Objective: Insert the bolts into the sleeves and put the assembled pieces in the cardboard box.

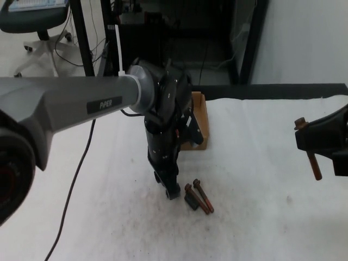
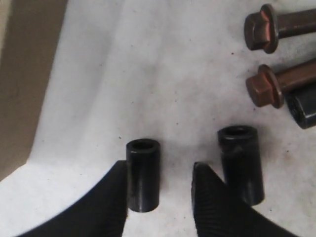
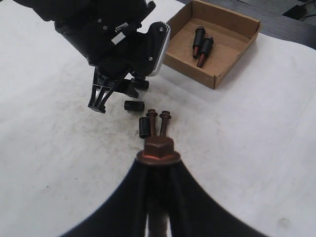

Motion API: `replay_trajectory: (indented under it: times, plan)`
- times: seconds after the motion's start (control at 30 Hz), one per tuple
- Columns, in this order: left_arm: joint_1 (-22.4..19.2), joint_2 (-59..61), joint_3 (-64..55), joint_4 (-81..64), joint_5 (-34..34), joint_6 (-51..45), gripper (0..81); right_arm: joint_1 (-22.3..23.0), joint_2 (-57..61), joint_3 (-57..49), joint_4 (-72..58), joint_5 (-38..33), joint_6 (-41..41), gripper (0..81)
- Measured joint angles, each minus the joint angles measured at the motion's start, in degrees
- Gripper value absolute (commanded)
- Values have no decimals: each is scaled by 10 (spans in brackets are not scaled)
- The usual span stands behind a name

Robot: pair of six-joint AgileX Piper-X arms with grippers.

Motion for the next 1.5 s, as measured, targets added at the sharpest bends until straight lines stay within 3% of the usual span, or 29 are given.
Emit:
replay_trajectory:
  times: [0.13, 0.3, 0.47, 0.93, 1.17, 1.5]
  plan:
    - [6, 0, 0, -3, 4, 1, 378, 0, 0, 0, 0, 0, 0, 8]
    - [28, 0, 0, -4, 81, 2, 378, 0, 0, 0, 0, 0, 0, 8]
    - [40, 0, 0, 0, 105, 2, 378, 0, 0, 0, 0, 0, 0, 8]
    - [40, 3, 0, 0, 116, 22, 378, 0, 0, 0, 0, 0, 0, 8]
    - [40, 12, 0, 9, 75, 27, 378, 0, 0, 0, 0, 0, 0, 8]
    - [40, 12, 0, -12, 80, 33, 378, 0, 0, 0, 0, 0, 0, 8]
